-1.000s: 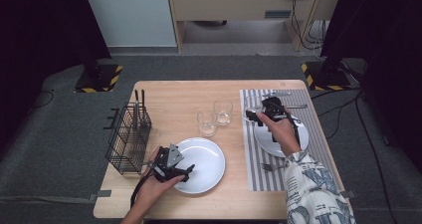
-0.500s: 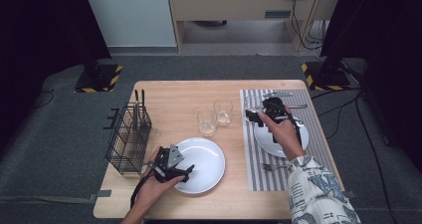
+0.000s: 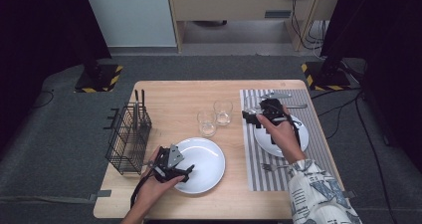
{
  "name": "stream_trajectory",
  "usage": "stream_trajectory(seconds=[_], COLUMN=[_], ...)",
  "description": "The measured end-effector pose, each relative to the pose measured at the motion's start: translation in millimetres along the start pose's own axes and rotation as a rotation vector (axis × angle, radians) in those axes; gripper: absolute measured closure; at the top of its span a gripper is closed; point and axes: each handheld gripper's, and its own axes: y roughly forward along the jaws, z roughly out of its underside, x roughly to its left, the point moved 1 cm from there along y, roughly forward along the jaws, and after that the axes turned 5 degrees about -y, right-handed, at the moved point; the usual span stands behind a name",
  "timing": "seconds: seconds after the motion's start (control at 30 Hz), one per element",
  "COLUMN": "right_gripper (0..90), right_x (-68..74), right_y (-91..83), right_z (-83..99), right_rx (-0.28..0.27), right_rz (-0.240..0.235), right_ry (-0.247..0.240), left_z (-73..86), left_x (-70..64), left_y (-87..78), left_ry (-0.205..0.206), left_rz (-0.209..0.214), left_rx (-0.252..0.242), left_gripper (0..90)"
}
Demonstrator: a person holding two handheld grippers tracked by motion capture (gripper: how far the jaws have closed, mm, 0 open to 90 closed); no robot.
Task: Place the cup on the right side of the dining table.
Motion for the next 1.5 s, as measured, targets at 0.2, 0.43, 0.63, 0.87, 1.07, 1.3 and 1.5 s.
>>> stream_trajectory(seconds=[0.2, 0.43, 0.63, 0.87, 1.07, 1.3, 1.5], right_gripper=[4.9, 4.9, 4.9, 4.9, 4.9, 4.8, 4.9], right_x=[8.8, 17.5, 23.3, 33.9, 47.8, 65.9, 76.3], right_y=[-4.4, -9.6, -14.7, -21.3, -27.5, -39.7, -47.2], right_z=[-0.8, -0.6, 1.0, 4.2, 10.1, 18.8, 29.1], right_rx=[-0.008, -0.028, -0.032, -0.051, -0.074, -0.093, -0.08], right_rz=[0.008, -0.01, -0.007, -0.027, -0.055, -0.073, -0.074], right_ry=[-0.041, -0.047, -0.075, -0.078, -0.08, -0.119, -0.122], left_z=[-0.2, 0.2, 0.2, 0.1, 0.1, 0.2, 1.0], left_x=[-1.1, -0.7, -0.7, 0.8, 1.0, 4.1, 6.0], left_y=[0.2, -1.1, -0.6, -1.8, -2.0, -3.5, -3.8], left_ry=[0.003, -0.003, -0.001, -0.001, 0.003, -0.005, -0.005], left_rz=[0.0, 0.0, 0.0, 0.0, 0.003, 0.005, 0.008], left_rx=[-0.001, -0.005, -0.005, -0.006, -0.007, -0.016, -0.017], left_gripper=[10.0, 10.0, 10.0, 9.8, 9.6, 9.1, 8.2])
